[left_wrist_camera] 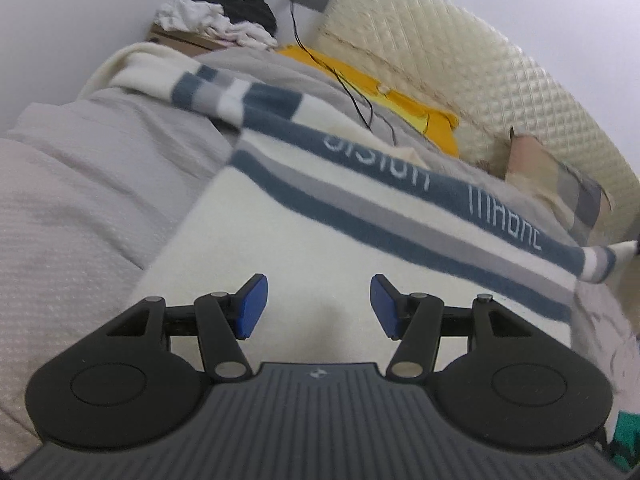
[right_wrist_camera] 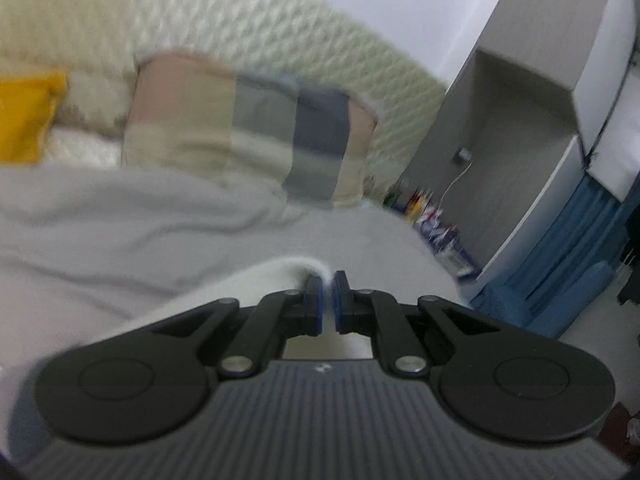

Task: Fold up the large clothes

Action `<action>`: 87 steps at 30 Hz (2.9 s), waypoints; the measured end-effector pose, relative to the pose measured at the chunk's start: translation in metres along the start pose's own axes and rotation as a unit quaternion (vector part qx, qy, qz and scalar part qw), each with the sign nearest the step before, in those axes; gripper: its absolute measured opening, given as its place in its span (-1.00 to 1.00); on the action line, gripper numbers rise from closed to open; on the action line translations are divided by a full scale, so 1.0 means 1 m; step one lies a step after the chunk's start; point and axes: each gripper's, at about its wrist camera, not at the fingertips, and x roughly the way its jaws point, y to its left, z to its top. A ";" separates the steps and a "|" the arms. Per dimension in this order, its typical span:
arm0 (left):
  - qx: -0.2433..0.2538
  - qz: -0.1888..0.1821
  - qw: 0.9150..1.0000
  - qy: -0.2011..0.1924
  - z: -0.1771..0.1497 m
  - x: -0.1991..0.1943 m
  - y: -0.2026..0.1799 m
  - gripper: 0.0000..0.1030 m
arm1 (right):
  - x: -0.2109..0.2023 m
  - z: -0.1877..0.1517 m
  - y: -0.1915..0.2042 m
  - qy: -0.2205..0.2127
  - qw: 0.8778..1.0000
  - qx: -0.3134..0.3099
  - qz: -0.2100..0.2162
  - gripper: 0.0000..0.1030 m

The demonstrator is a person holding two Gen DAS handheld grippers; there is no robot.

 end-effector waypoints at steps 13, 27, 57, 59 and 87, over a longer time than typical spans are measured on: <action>0.025 0.028 0.999 0.013 -0.005 0.029 -0.002 0.22 | 0.067 -0.113 0.008 0.033 0.986 0.130 0.099 -0.66; 0.042 0.064 0.995 0.058 -0.004 0.018 0.002 0.22 | -0.114 -0.150 -0.027 0.050 0.944 0.211 0.249 0.31; -0.141 0.105 0.979 0.104 -0.013 -0.038 0.076 0.31 | -0.299 -0.296 0.102 0.198 0.811 0.177 0.522 -0.68; -0.166 0.071 0.976 0.120 -0.018 -0.040 0.075 0.15 | -0.297 -0.295 0.094 0.198 0.808 0.181 0.525 -0.74; -0.019 0.021 0.975 0.220 0.002 -0.153 0.033 -0.84 | -0.347 -0.285 0.008 0.192 0.847 0.105 0.485 -0.83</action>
